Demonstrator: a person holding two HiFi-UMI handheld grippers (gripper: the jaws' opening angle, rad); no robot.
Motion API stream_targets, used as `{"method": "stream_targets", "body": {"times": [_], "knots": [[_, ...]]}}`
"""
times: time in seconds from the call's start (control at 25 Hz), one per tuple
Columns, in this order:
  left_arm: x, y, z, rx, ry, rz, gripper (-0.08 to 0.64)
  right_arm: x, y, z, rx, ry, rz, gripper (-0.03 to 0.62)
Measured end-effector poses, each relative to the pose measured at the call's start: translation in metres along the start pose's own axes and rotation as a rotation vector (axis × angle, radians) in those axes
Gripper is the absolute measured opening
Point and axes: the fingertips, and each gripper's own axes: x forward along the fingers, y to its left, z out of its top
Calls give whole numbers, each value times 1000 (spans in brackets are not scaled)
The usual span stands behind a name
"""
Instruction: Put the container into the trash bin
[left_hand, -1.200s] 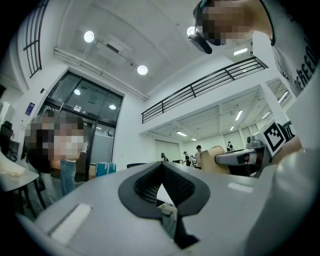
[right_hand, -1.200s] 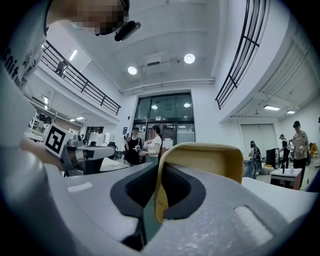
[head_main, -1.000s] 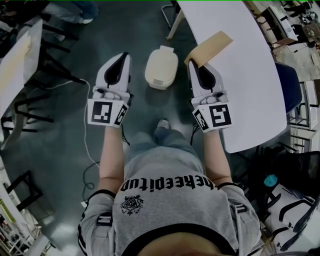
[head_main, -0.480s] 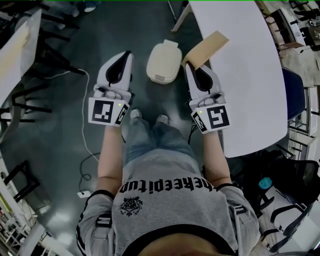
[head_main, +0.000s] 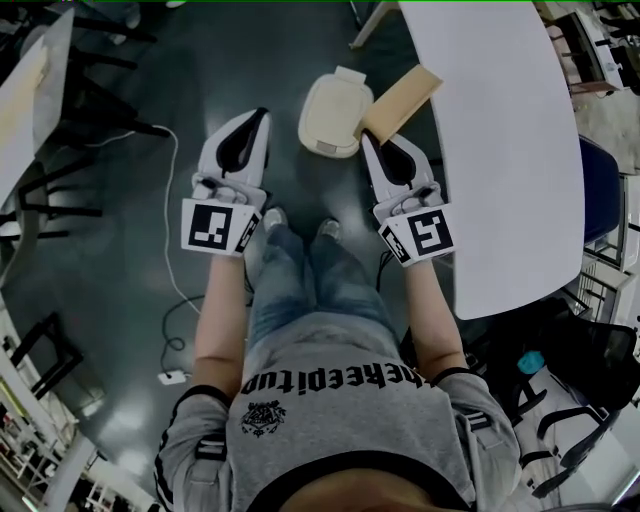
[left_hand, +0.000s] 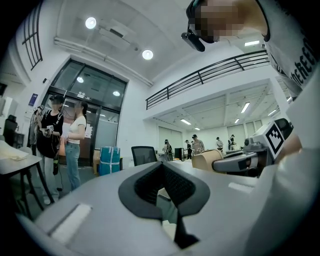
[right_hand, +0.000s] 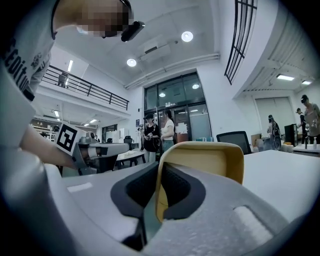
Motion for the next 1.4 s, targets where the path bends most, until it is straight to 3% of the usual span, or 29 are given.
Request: {"method": "stream_targets", "body": {"times": [0.24, 0.6, 0.88, 1.4], "knots": [[7, 3, -34, -18, 50, -21, 14, 16, -9, -42, 54, 50, 15, 6], [18, -7, -94, -63, 115, -69, 14, 20, -39, -108, 96, 134, -26, 6], [28, -15, -134, -112, 137, -92, 14, 15, -53, -144, 148, 159, -44, 5], [43, -33, -240, -149, 272, -104, 14, 19, -69, -201, 185, 189, -46, 5]]}}
